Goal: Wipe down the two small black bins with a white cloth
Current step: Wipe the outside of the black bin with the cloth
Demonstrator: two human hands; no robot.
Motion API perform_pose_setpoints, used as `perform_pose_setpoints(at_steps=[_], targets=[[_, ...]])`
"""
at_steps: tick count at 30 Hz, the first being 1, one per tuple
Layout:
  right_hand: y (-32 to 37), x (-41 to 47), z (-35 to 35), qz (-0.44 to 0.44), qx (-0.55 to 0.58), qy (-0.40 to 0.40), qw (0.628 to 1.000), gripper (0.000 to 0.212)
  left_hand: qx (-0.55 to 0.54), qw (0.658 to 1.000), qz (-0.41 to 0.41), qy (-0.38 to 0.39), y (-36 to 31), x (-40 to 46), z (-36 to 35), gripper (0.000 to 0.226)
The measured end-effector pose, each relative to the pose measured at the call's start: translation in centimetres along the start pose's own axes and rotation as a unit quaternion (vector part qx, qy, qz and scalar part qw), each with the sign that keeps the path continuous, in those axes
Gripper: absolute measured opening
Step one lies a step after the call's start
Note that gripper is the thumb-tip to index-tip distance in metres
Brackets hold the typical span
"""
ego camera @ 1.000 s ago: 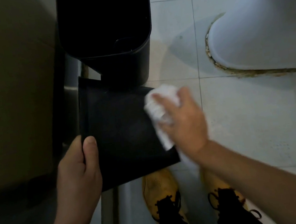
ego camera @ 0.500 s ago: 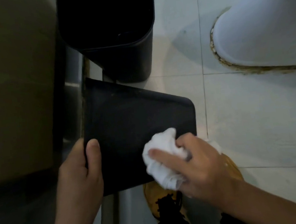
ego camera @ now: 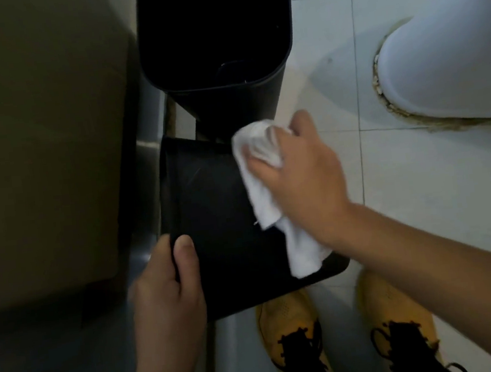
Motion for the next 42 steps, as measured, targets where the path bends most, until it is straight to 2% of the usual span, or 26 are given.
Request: perform_pose_setpoints(at_steps=[3, 6, 8, 10, 14, 16, 20, 24, 26, 28, 30, 31, 33, 35, 36, 38, 40, 42], targets=[[-4.5, 0.9, 2.1, -0.11, -0.071, 0.03, 0.991, 0.023, -0.028, 0.999, 0.024, 0.012, -0.3, 0.1, 0.1, 0.041], [-6.7, 0.3, 3.8, -0.138, -0.085, 0.014, 0.987, 0.027, -0.039, 0.999, 0.031, 0.011, -0.5, 0.2, 0.1, 0.045], [-5.4, -0.8, 3.9, -0.09, -0.06, -0.045, 0.993, 0.028, -0.044, 0.999, 0.029, 0.012, -0.3, 0.2, 0.1, 0.043], [-1.9, -2.1, 3.4, -0.002, -0.028, -0.061, 0.998, 0.02, -0.032, 0.999, 0.013, 0.008, 0.0, 0.3, 0.0, 0.04], [5.0, -3.8, 0.6, 0.212, 0.021, 0.029, 0.977, 0.041, -0.008, 1.0, -0.015, -0.008, 0.4, 0.3, 0.0, 0.039], [5.9, -3.4, -0.7, 0.244, 0.012, 0.044, 0.969, 0.042, -0.026, 1.0, 0.001, -0.001, 0.5, 0.2, 0.1, 0.038], [3.7, -2.3, -1.1, 0.131, 0.008, 0.039, 0.991, 0.049, 0.001, 1.0, -0.011, -0.004, 0.3, 0.2, 0.1, 0.039], [-1.2, -0.1, 0.7, -0.039, -0.032, 0.002, 0.999, 0.024, -0.006, 1.0, -0.001, -0.001, 0.1, 0.2, -0.1, 0.044], [-3.6, 0.4, 2.0, -0.101, -0.056, 0.01, 0.993, 0.023, -0.034, 0.999, 0.022, 0.012, -0.1, 0.1, 0.0, 0.041], [-3.8, -0.6, 3.2, -0.08, -0.06, -0.024, 0.995, 0.028, -0.043, 0.999, 0.027, 0.018, -0.3, 0.1, 0.1, 0.037], [-1.4, -2.5, 3.3, -0.023, -0.025, -0.056, 0.998, 0.018, -0.035, 0.999, 0.016, 0.014, -0.2, 0.3, 0.0, 0.036], [0.2, -3.5, 2.9, 0.01, -0.002, -0.049, 0.999, 0.017, -0.02, 1.0, 0.004, 0.007, -0.1, 0.3, -0.1, 0.037], [3.1, -4.7, 1.3, 0.11, 0.028, -0.007, 0.993, 0.037, 0.007, 1.0, -0.017, -0.006, 0.1, 0.2, -0.1, 0.034], [4.7, -4.6, -0.2, 0.213, 0.021, 0.027, 0.976, 0.043, 0.001, 1.0, -0.016, -0.008, 0.4, 0.1, 0.1, 0.031], [4.7, -4.2, -0.8, 0.231, 0.012, 0.03, 0.972, 0.044, -0.003, 1.0, -0.012, -0.007, 0.4, 0.1, 0.1, 0.032], [3.6, -3.1, -1.2, 0.199, -0.001, 0.016, 0.98, 0.047, 0.004, 1.0, -0.018, -0.009, 0.3, 0.3, 0.2, 0.035], [1.2, -2.2, -0.9, 0.13, -0.02, 0.0, 0.991, 0.047, 0.001, 1.0, -0.021, -0.005, 0.1, 0.4, 0.1, 0.038], [-2.1, -1.3, 0.1, 0.056, -0.035, -0.018, 0.998, 0.037, -0.019, 1.0, 0.002, 0.011, -0.1, 0.3, 0.1, 0.041]])
Point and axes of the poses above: each hand's wrist, its own x-axis towards the middle knuckle, its own z-axis out of the back of the hand, y = z × x, the point moved 3 cm from there along x, towards the middle knuckle, and after that the axes turned 4 degrees about x, right-handed, at the moved point
